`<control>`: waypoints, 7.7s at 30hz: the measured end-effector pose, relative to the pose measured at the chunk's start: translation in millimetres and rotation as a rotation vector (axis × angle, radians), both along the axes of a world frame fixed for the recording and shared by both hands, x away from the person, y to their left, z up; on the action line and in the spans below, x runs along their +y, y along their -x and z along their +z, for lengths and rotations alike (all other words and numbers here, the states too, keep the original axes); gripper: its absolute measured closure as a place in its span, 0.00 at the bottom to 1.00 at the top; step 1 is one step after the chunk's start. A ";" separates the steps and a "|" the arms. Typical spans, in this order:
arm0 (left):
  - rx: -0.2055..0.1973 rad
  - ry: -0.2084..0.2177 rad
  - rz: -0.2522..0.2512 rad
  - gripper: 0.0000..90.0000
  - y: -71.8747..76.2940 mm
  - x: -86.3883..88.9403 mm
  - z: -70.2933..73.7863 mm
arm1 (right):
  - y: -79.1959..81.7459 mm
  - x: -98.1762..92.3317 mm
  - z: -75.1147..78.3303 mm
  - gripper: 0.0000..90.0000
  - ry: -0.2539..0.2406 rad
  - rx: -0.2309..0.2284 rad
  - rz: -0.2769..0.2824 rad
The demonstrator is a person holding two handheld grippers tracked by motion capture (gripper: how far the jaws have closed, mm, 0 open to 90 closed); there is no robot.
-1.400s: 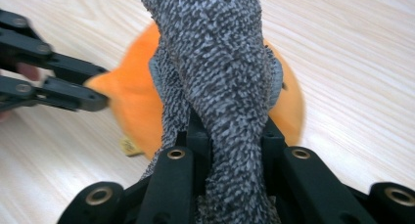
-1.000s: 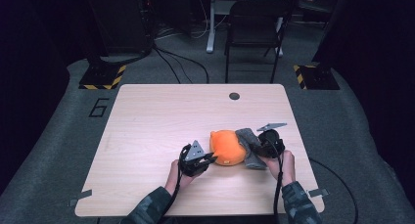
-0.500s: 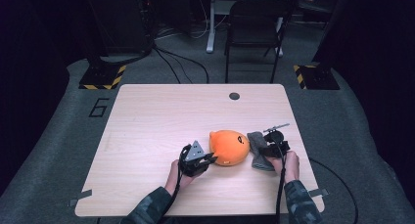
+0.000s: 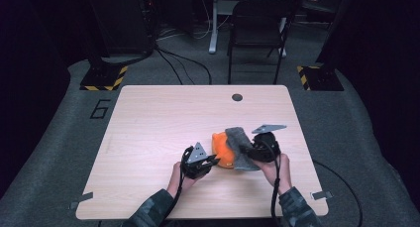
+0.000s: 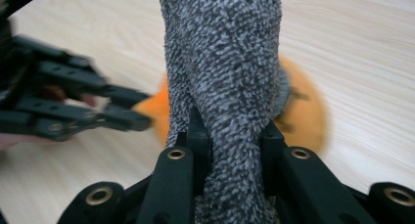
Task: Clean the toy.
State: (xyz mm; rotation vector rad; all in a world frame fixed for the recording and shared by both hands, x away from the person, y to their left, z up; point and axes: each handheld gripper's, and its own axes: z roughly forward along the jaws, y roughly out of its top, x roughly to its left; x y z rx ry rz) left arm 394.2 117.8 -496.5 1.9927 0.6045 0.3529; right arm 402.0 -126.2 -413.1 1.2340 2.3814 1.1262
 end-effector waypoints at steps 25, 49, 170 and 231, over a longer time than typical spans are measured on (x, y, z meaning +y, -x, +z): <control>-0.004 -0.007 -0.012 0.90 -1.2 -0.1 -0.3 | -3.6 6.1 -17.8 0.84 0.110 0.047 0.036; 0.000 0.000 -0.015 0.90 -1.5 -0.4 -1.0 | -27.9 -52.1 -41.3 0.84 0.127 0.162 -0.126; -0.080 -0.040 -0.031 0.92 -15.0 -11.5 -6.6 | -31.2 -99.9 -55.6 0.84 0.192 0.085 -0.315; 0.376 0.146 0.033 0.90 -30.6 8.5 11.5 | 3.3 -7.7 31.9 0.84 0.125 -0.120 -0.071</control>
